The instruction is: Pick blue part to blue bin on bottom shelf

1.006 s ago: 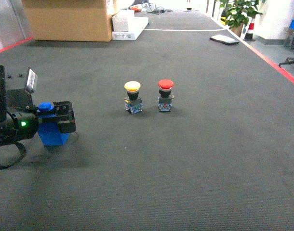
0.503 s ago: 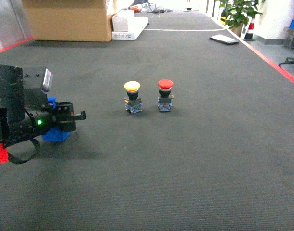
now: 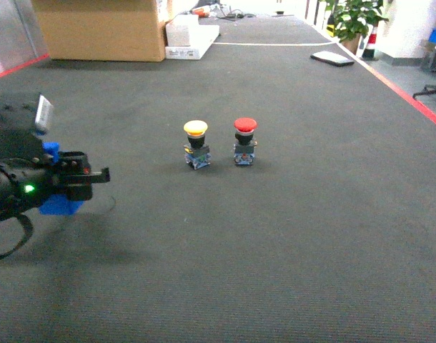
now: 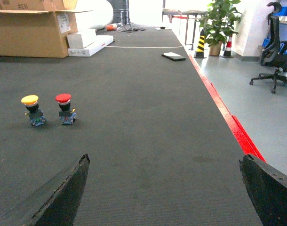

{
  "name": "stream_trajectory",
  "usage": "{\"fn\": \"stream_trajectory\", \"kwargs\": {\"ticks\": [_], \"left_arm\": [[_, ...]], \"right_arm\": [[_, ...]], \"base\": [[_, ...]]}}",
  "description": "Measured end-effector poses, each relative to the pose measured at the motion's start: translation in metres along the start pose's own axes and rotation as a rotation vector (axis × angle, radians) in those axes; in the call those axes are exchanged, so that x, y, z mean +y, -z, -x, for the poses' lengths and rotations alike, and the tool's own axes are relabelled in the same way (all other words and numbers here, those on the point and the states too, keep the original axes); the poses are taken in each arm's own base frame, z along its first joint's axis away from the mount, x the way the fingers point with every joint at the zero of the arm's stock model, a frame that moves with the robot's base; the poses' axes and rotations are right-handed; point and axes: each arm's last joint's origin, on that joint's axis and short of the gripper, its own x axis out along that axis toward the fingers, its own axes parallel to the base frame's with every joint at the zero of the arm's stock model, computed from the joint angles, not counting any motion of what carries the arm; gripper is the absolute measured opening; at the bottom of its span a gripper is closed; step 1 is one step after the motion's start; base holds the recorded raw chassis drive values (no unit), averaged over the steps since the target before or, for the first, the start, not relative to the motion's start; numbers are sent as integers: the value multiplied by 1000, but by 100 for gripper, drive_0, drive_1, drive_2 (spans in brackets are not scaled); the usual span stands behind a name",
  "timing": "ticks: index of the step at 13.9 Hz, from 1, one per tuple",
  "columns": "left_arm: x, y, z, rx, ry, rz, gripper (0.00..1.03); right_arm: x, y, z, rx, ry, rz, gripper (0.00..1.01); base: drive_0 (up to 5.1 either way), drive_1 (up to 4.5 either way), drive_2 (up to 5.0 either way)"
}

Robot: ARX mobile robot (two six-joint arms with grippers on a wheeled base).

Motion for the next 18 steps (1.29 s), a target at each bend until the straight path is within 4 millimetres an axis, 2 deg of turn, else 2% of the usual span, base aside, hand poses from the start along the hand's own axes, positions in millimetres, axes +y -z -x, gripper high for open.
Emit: {"fn": "stream_trajectory", "kwargs": {"ticks": [4,5,7,9,12,18], "left_arm": [[-15,-43,135,-134,13,-9,44],[-13,-52,170,-183,-5,-10,44],[-8,-59,219,-274,-63,1,44],[-7,-52,259,-313,-77,19,44],[-3,-37,286,-316,-107,66,44],[-2,-36,285,-309,-119,80,44]], "right_arm": [[0,0,0,0,0,0,98],[0,0,0,0,0,0,98],[0,0,0,0,0,0,98],[0,0,0,0,0,0,98],[0,0,0,0,0,0,98],[0,0,0,0,0,0,98]], "base": [[0,0,0],[0,0,0],[0,0,0],[0,0,0],[0,0,0],[0,0,0]]}}
